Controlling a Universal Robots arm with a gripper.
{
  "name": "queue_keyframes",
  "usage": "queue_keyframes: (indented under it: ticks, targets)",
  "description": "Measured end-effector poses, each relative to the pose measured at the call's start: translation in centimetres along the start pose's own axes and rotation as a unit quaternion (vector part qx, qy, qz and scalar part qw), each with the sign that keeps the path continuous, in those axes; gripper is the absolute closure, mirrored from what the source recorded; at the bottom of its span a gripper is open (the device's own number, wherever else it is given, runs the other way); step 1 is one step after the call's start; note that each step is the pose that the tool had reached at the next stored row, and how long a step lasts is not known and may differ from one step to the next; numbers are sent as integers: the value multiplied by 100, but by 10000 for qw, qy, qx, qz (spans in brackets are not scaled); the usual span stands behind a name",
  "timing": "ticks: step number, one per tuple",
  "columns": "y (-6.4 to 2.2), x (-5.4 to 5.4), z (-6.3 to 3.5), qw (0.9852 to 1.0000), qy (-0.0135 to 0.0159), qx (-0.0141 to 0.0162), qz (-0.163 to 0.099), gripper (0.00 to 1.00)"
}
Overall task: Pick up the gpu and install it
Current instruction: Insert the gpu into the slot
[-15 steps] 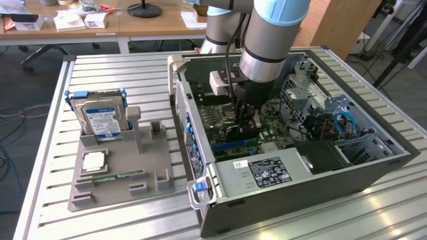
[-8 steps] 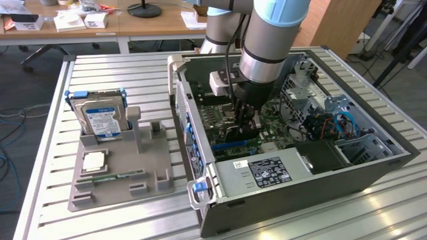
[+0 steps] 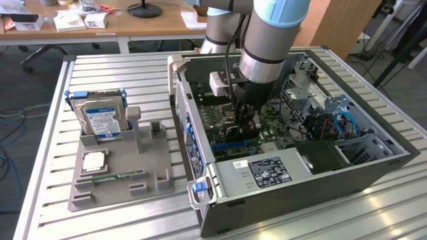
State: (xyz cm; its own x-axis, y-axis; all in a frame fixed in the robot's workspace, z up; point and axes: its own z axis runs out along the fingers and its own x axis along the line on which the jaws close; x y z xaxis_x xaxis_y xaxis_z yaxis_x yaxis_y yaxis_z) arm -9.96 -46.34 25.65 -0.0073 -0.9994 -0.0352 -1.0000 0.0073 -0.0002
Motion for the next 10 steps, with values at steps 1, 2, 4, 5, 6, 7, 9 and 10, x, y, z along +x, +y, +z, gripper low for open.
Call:
queue_keyframes:
  ticks: [1, 2, 4, 5, 6, 7, 9, 10]
  targets:
    - [0, 0, 1, 10000, 0, 0, 0, 73]
    - [0, 0, 2, 10000, 0, 0, 0, 73]
    - [0, 0, 4, 10000, 0, 0, 0, 73]
    - [0, 0, 10, 10000, -2, 1, 0, 73]
    - [0, 0, 16, 10000, -2, 1, 0, 73]
    - [0, 1, 18, 10000, -1, 0, 0, 73]
    - [0, 1, 27, 10000, -1, -1, 0, 73]
    - [1, 1, 29, 10000, 0, -3, 0, 73]
